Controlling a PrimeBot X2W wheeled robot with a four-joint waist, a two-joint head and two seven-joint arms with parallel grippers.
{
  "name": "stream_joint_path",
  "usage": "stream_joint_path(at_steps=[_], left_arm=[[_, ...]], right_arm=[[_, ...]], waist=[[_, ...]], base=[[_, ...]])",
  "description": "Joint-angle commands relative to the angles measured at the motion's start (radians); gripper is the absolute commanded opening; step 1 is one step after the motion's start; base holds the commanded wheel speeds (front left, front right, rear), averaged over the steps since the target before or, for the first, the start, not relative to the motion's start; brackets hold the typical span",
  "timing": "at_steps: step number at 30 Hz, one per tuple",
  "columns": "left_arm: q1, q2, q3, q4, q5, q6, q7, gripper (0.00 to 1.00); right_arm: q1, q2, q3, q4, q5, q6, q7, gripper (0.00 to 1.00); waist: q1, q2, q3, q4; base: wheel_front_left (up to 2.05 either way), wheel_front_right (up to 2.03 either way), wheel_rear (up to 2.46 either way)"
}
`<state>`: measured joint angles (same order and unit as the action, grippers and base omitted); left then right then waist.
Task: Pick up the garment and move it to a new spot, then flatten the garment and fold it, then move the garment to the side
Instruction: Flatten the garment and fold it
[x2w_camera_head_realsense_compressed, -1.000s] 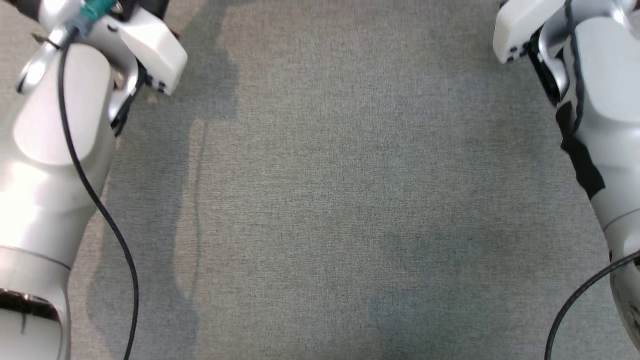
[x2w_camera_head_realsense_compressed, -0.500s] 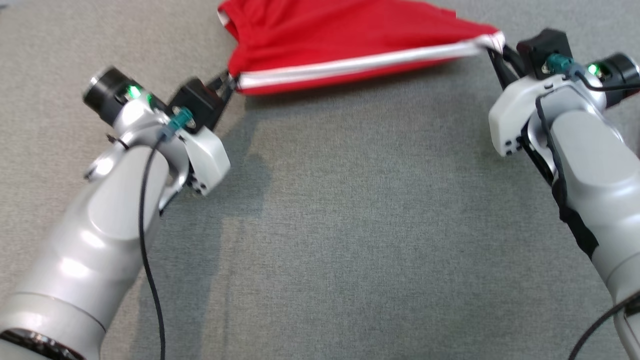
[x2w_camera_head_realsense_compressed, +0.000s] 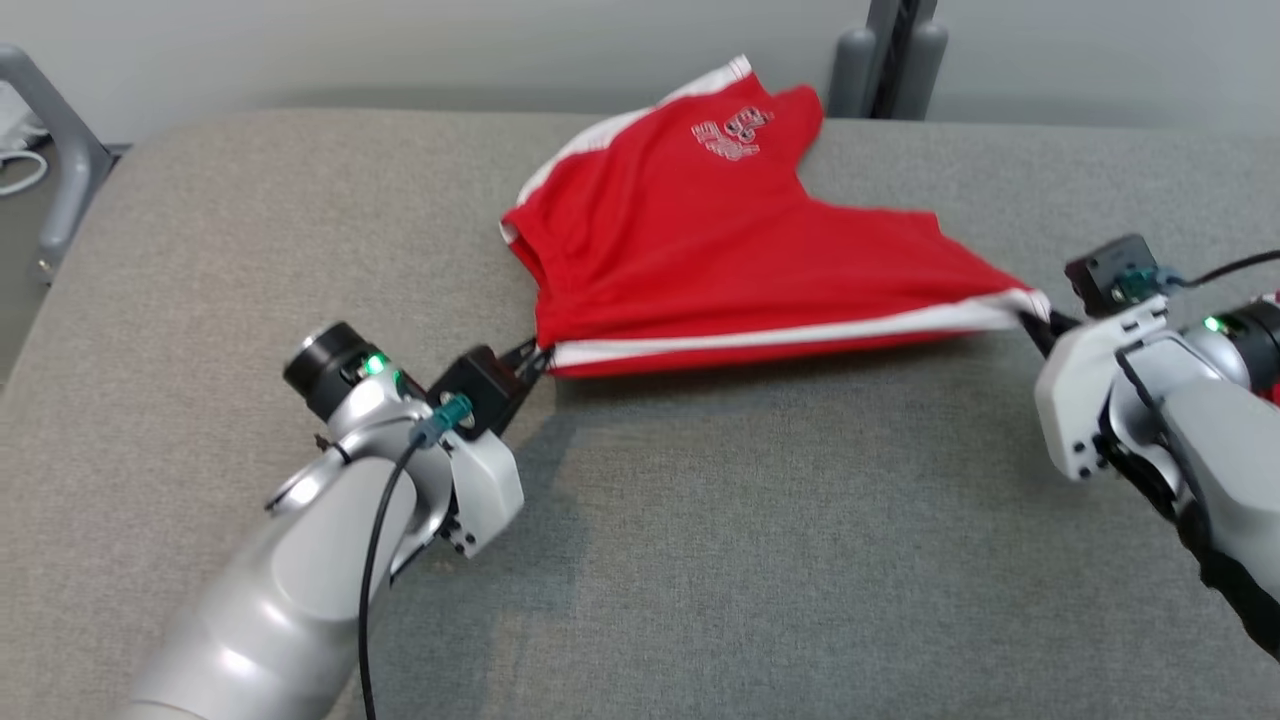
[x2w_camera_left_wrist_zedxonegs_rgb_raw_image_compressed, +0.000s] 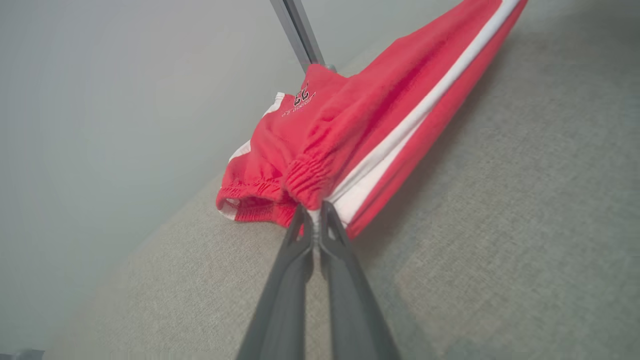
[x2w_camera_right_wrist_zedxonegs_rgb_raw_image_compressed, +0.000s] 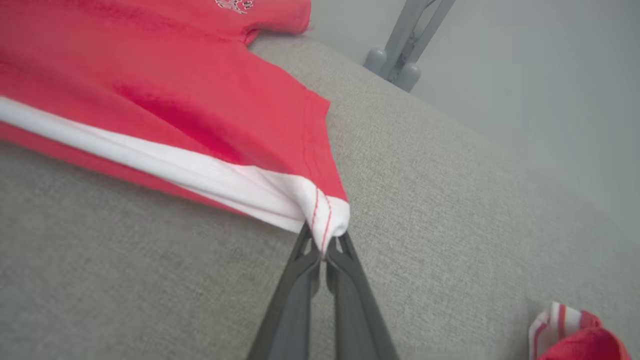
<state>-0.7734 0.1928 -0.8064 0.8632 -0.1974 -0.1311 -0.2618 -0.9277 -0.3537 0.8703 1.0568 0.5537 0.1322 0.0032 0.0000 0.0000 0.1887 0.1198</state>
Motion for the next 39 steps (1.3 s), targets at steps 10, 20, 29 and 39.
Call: stream_joint_path(at_steps=[10,20,29,39], left_arm=[[0.147,-0.004,-0.067,0.042,-0.042,0.001,-0.001,0.0],[0.256,-0.008,-0.207,0.065,-0.126,0.001,-0.001,0.0],[0.317,0.002,-0.293,0.053,-0.206,0.001,-0.001,0.0],[0.361,0.01,-0.388,-0.005,-0.31,0.001,0.033,0.0]], right_arm=[[0.136,-0.186,0.167,-0.161,0.253,-0.004,0.158,0.0],[0.233,-0.278,0.259,-0.248,0.428,-0.005,0.283,0.0],[0.293,-0.358,0.293,-0.343,0.539,-0.005,0.382,0.0],[0.342,-0.424,0.295,-0.445,0.618,-0.005,0.467,0.0]], waist=[[0.0,0.0,-0.11,0.02],[0.0,0.0,-0.191,0.025],[0.0,0.0,-0.235,0.018],[0.0,0.0,-0.254,0.009]], base=[[0.0,0.0,0.0],[0.0,0.0,0.0],[0.0,0.0,0.0],[0.0,0.0,0.0]])
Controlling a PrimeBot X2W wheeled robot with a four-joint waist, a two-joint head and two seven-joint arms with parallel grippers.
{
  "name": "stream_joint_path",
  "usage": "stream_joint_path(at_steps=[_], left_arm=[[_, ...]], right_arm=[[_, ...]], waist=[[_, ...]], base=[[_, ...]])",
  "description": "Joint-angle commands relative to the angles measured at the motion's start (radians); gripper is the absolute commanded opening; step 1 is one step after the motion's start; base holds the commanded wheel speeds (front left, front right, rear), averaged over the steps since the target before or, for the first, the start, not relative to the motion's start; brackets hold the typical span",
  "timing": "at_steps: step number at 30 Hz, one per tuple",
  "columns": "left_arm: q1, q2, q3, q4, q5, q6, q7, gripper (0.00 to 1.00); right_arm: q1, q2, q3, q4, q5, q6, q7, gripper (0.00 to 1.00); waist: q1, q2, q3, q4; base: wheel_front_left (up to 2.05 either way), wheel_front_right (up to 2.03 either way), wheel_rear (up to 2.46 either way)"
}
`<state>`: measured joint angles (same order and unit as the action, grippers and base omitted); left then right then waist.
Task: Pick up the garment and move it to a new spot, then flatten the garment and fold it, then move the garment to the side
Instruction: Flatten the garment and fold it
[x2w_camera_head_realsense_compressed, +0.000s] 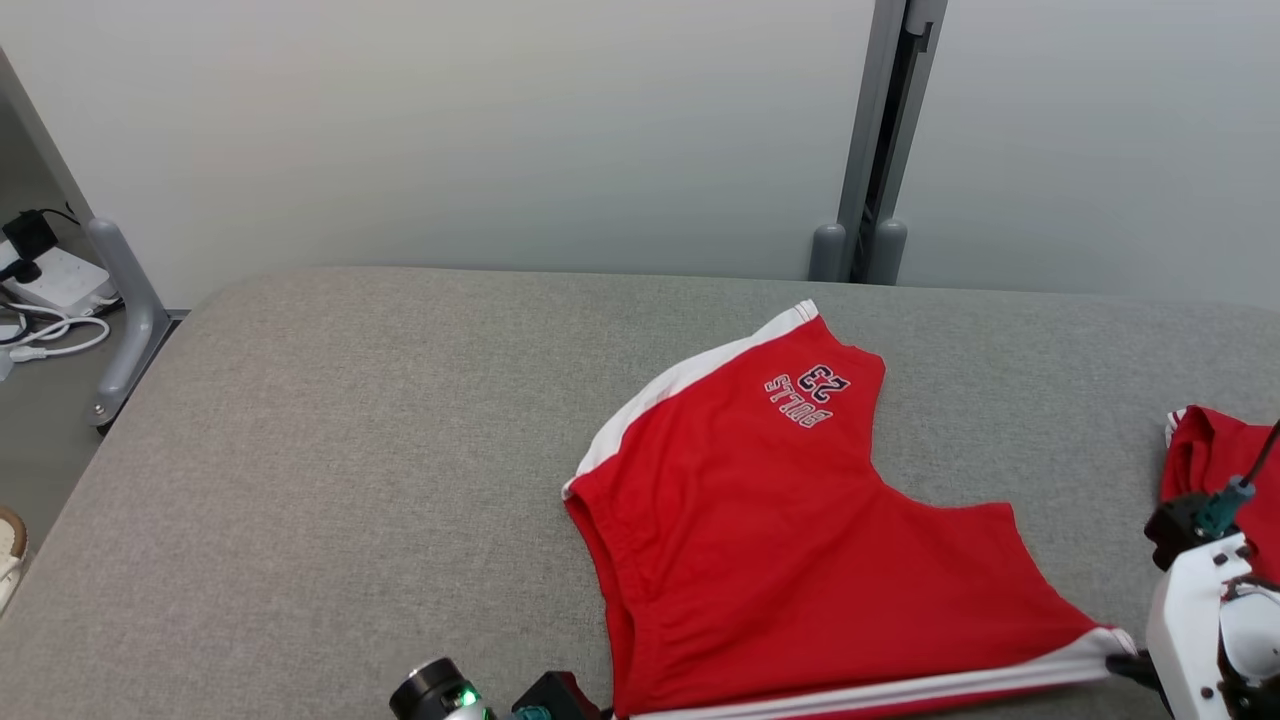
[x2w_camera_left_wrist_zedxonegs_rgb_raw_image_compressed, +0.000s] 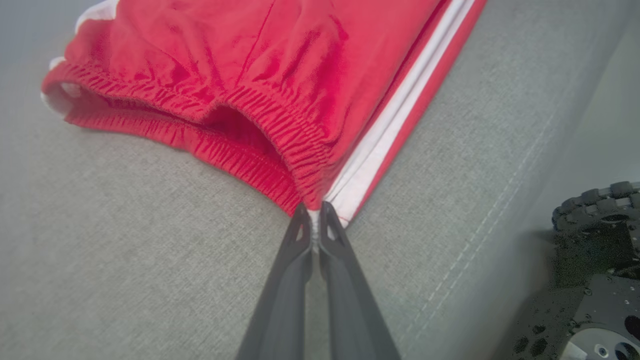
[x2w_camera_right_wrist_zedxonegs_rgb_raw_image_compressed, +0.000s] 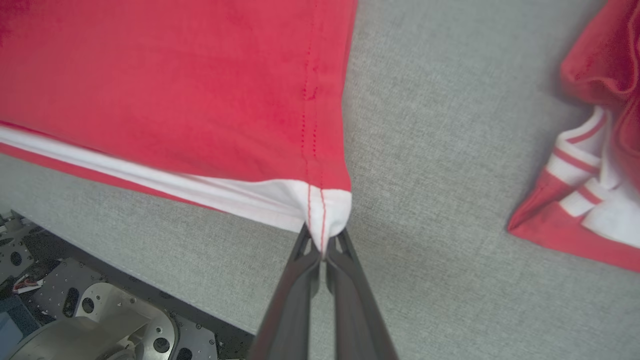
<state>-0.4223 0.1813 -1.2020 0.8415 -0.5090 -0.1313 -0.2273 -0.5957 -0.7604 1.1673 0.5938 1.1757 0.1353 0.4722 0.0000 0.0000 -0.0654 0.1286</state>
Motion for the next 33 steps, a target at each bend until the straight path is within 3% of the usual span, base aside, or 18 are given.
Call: stream_joint_path(at_steps=[1,13,23,33], left_arm=[[0.015,0.026,-0.004,0.004,-0.011,0.002,0.007,0.0],[0.063,0.109,-0.071,-0.263,-0.145,0.001,0.139,0.0],[0.013,0.151,-0.047,-0.398,-0.298,0.001,0.134,0.0],[-0.072,0.241,-0.016,-0.632,-0.624,0.001,0.151,0.0]], right_arm=[[0.017,-0.025,-0.002,0.005,0.003,-0.008,0.009,0.0],[0.091,-0.144,-0.039,-0.163,0.064,-0.007,0.122,0.0],[0.043,-0.132,-0.141,-0.212,0.023,-0.007,0.06,0.0],[-0.055,-0.108,-0.23,-0.207,-0.025,-0.005,0.051,0.0]], waist=[[0.0,0.0,-0.001,-0.001],[0.0,0.0,-0.005,-0.003],[0.0,0.0,0.018,0.017],[0.0,0.0,0.067,0.067]], base=[[0.0,0.0,0.0],[0.0,0.0,0.0],[0.0,0.0,0.0],[0.0,0.0,0.0]])
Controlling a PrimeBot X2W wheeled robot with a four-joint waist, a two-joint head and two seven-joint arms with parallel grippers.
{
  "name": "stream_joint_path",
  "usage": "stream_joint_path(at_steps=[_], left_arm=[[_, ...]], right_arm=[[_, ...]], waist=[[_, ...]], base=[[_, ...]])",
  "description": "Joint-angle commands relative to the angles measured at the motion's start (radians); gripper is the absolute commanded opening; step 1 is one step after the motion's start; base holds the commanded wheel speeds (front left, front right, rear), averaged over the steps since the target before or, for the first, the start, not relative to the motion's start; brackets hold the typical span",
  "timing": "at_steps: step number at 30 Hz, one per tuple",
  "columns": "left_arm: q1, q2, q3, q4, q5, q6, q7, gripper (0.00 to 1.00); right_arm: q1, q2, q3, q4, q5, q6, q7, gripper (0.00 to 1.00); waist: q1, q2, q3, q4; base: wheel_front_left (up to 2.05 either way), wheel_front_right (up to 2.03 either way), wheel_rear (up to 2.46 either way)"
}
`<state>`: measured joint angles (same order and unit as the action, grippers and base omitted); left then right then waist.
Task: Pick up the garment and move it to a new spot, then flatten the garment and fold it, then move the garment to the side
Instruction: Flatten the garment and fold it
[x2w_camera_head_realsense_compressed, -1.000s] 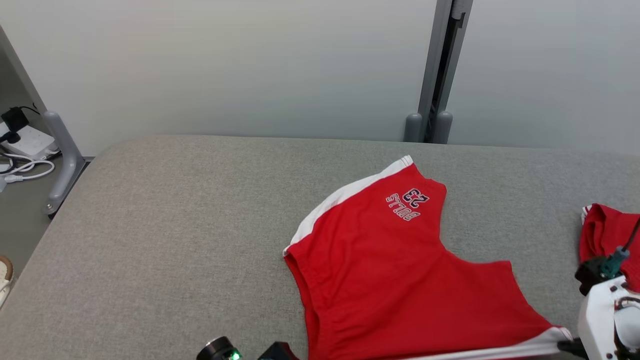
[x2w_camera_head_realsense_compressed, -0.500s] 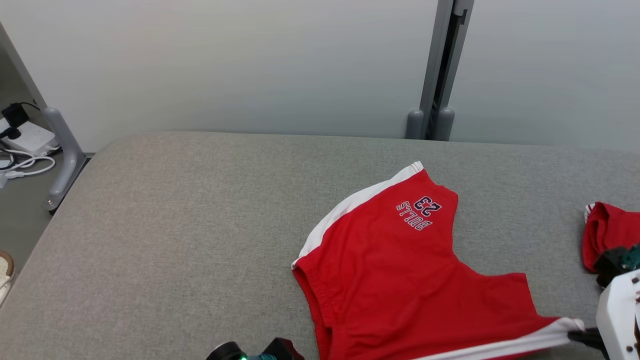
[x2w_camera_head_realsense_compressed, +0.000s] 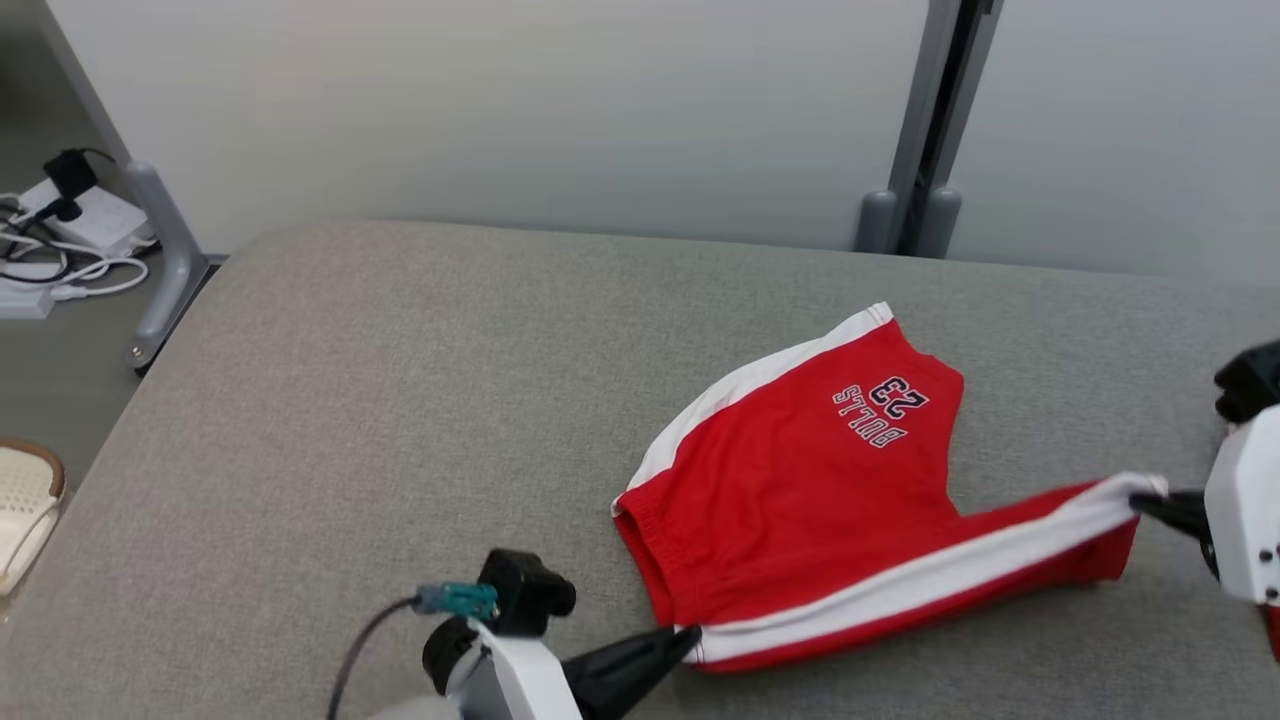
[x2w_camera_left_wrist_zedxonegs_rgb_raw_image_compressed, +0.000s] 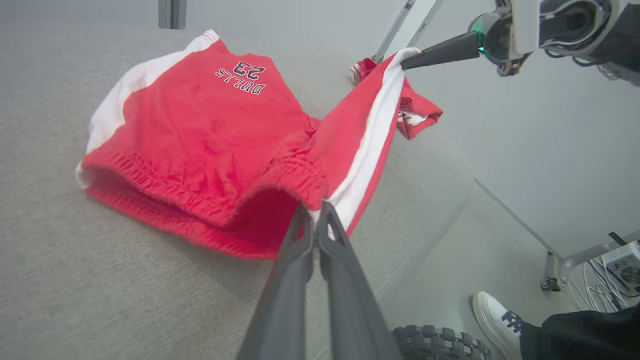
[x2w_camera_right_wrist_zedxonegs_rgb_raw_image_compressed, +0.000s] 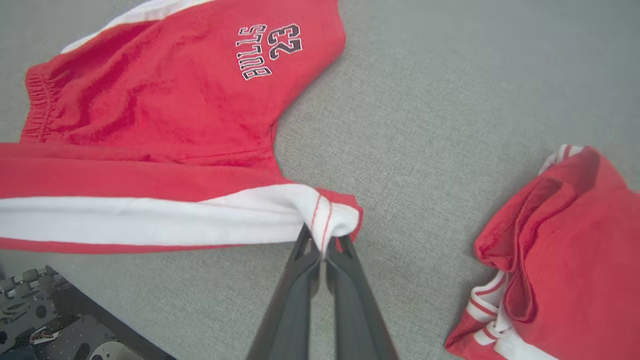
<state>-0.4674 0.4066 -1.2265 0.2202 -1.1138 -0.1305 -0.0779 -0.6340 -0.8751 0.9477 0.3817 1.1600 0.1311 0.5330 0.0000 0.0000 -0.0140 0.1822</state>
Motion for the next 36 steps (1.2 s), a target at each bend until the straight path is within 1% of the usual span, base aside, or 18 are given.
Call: stream_joint_path(at_steps=[1,6,11,14,21,32,36], left_arm=[[-0.039,0.021,0.01,-0.026,-0.052,0.0,0.001,0.0],[-0.084,0.024,0.038,-0.077,-0.227,0.0,-0.005,0.0],[-0.121,0.006,0.056,-0.057,-0.298,0.0,-0.026,0.0],[-0.15,-0.016,0.066,-0.011,-0.322,0.0,-0.049,0.0],[-0.2,-0.096,0.083,0.104,-0.373,0.0,-0.093,0.0],[-0.258,-0.19,0.079,0.233,-0.394,0.0,-0.138,0.0],[-0.274,-0.211,0.074,0.257,-0.392,0.0,-0.149,0.0]], right_arm=[[-0.031,0.013,-0.02,0.011,-0.016,-0.001,-0.012,0.0],[-0.119,0.055,-0.037,0.018,-0.061,-0.001,-0.02,0.0],[-0.195,0.081,-0.031,0.042,-0.107,-0.001,-0.033,0.0],[-0.249,0.098,-0.015,0.071,-0.146,-0.001,-0.046,0.0],[-0.36,0.137,0.04,0.158,-0.209,-0.001,-0.086,0.0],[-0.475,0.182,0.134,0.298,-0.227,-0.001,-0.136,0.0],[-0.508,0.198,0.166,0.344,-0.238,-0.001,-0.171,0.0]], waist=[[0.0,0.0,0.024,0.018],[0.0,0.0,0.074,0.041],[0.0,0.0,0.117,0.063],[0.0,0.0,0.148,0.081],[0.0,0.0,0.208,0.125],[0.0,0.0,0.287,0.182],[0.0,0.0,0.312,0.196]], base=[[0.0,0.0,0.0],[0.0,0.0,0.0],[0.0,0.0,0.0],[0.0,0.0,0.0],[0.0,0.0,0.0],[0.0,0.0,0.0],[0.0,0.0,0.0]])
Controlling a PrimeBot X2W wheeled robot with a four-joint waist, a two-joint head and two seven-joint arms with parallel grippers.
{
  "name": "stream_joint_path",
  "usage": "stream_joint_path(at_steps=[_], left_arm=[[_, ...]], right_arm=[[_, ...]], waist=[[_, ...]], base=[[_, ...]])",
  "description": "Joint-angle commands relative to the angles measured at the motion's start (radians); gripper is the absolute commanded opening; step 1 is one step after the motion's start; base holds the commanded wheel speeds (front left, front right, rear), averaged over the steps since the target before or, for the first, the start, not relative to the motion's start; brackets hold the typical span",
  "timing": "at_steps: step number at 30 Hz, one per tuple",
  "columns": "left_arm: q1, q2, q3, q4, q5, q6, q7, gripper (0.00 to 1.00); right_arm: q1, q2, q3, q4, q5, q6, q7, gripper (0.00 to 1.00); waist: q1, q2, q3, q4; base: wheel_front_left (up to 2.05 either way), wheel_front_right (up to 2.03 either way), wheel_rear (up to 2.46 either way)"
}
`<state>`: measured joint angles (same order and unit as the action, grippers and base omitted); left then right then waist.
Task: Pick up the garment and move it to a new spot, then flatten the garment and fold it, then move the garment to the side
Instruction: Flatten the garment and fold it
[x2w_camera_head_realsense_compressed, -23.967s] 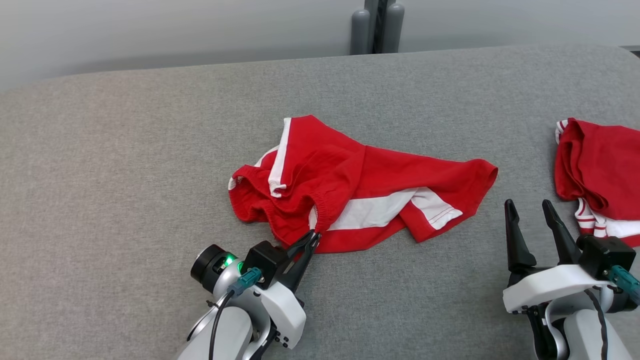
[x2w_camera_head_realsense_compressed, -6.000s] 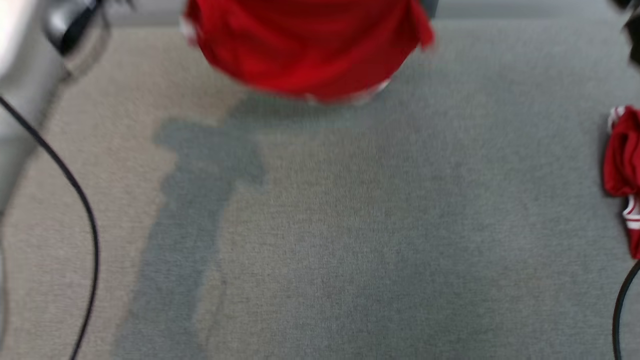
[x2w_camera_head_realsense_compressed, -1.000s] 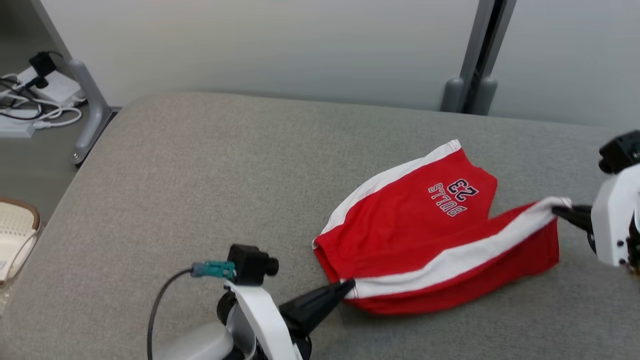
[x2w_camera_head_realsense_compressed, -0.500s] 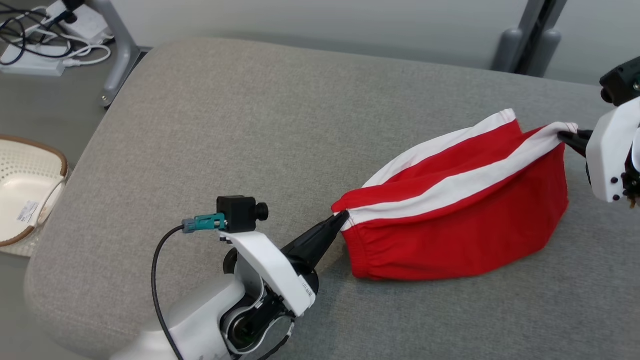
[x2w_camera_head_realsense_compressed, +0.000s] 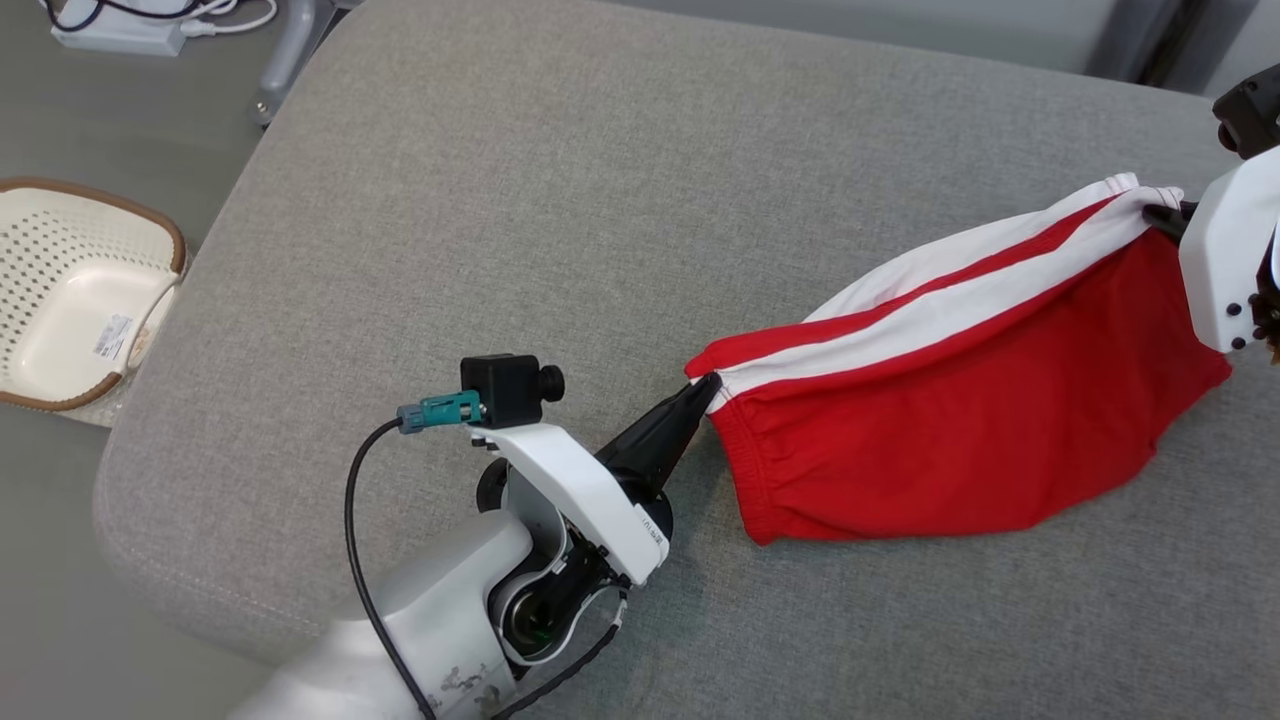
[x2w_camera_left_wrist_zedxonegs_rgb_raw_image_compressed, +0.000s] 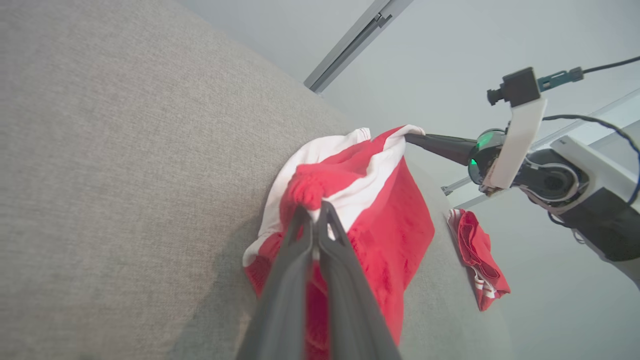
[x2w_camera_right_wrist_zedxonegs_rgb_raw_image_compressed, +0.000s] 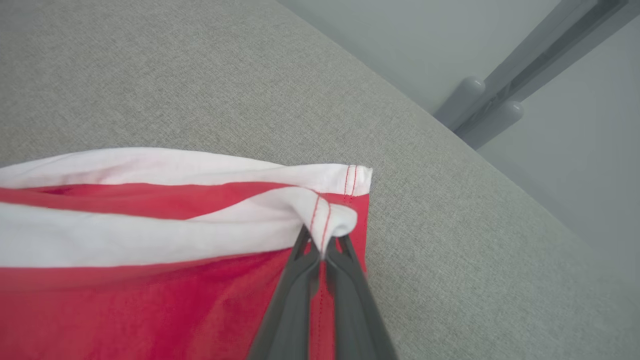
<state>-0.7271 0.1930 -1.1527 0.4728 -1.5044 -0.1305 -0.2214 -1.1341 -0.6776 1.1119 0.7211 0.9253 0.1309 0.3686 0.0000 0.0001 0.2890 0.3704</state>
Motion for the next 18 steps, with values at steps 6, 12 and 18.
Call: stream_joint_path(at_steps=[6,12,18], left_arm=[[-0.035,-0.027,0.007,0.034,-0.003,0.0,-0.022,0.0],[-0.044,-0.051,0.034,0.068,0.005,0.0,-0.038,0.0],[-0.047,-0.065,0.041,0.088,0.014,0.0,-0.042,0.0]], right_arm=[[-0.051,0.016,0.061,0.057,-0.021,0.0,-0.052,0.0],[-0.088,0.018,0.116,0.086,-0.026,0.0,-0.088,0.0],[-0.108,0.02,0.139,0.111,-0.024,-0.001,-0.108,0.0]], waist=[[0.0,-0.0001,0.039,0.023],[0.0,-0.0001,0.056,0.027],[0.0,-0.0001,0.071,0.028]], base=[[0.0,0.0,0.0],[0.0,0.0,0.0],[0.0,0.0,0.0]])
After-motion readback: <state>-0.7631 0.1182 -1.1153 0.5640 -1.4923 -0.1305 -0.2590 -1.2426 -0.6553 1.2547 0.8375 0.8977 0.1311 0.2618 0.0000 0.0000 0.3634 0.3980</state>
